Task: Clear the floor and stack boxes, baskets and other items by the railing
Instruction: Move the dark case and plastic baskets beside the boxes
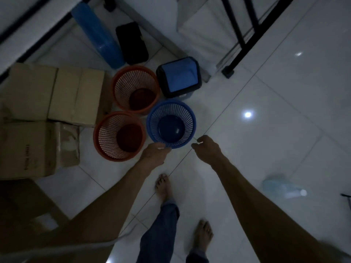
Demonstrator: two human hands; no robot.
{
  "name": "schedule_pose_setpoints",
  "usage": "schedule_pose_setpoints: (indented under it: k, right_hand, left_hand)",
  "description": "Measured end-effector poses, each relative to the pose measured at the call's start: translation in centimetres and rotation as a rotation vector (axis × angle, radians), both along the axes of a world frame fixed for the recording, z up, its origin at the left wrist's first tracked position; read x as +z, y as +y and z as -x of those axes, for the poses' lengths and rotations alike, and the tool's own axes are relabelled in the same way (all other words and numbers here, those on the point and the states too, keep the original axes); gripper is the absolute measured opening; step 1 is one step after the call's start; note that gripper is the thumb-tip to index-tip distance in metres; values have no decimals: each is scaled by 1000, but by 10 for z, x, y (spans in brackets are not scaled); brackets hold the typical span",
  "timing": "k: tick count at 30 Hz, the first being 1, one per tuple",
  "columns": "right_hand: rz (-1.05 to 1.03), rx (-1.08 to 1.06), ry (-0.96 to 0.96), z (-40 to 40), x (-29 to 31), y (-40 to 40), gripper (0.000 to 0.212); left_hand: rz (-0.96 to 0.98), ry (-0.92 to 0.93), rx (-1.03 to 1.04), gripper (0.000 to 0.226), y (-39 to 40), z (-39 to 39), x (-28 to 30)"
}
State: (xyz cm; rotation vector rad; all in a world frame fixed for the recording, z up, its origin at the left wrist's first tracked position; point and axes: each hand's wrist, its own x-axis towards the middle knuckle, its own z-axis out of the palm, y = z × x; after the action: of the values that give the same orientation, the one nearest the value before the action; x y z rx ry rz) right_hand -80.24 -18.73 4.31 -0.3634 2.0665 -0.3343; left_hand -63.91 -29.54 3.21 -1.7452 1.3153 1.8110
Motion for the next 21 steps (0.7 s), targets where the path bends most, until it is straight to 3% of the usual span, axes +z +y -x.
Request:
schedule_pose_setpoints:
  k: [5, 12, 21]
  right_hand:
    - [188, 62, 78, -7, 95, 62, 39]
    - [522, 131, 345, -46, 225, 209, 29]
    - [553, 93, 514, -91, 336, 371, 26]
  left_hand:
    - [92, 85, -105, 37, 55, -1, 96]
    - [237, 218, -256, 27, 180, -22, 228]
    - [403, 264, -669, 32, 299, -60, 368]
